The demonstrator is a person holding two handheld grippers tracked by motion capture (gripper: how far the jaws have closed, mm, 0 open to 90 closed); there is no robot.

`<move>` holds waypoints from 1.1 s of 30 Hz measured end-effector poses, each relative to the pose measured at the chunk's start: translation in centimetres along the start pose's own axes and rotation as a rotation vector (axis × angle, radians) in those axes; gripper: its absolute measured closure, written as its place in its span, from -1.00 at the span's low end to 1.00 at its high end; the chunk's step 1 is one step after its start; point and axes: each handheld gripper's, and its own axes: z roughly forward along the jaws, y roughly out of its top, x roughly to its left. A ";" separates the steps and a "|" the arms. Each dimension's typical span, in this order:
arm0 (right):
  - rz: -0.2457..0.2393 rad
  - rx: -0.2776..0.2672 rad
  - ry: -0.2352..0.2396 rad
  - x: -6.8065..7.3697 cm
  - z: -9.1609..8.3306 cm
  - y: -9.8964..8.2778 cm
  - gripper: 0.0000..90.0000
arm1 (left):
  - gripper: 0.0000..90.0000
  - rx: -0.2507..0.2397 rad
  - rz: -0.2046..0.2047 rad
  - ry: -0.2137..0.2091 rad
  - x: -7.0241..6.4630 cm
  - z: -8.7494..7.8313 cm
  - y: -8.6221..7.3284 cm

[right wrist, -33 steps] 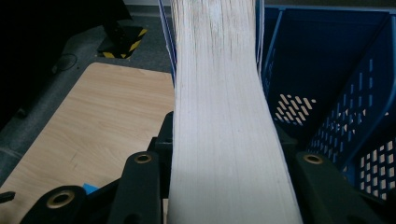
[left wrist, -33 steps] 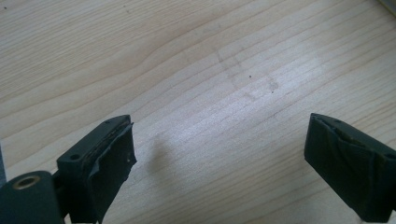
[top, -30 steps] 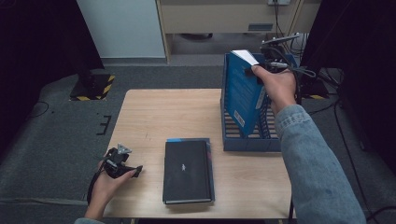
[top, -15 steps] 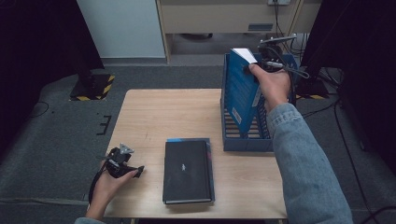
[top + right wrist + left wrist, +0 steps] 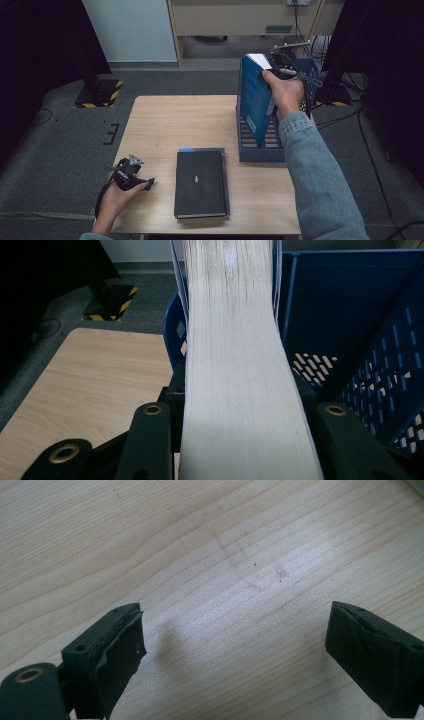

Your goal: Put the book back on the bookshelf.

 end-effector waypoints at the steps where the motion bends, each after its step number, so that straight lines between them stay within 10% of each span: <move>1: 0.000 0.000 0.000 0.0 0.0 0.0 0.33 | -0.82 0.000 0.000 0.000 0.0 0.0 0.0; 33: 0.003 -0.025 -0.010 0.0 1.8 -2.1 0.32 | -0.81 0.005 0.013 -0.006 -0.1 0.1 0.0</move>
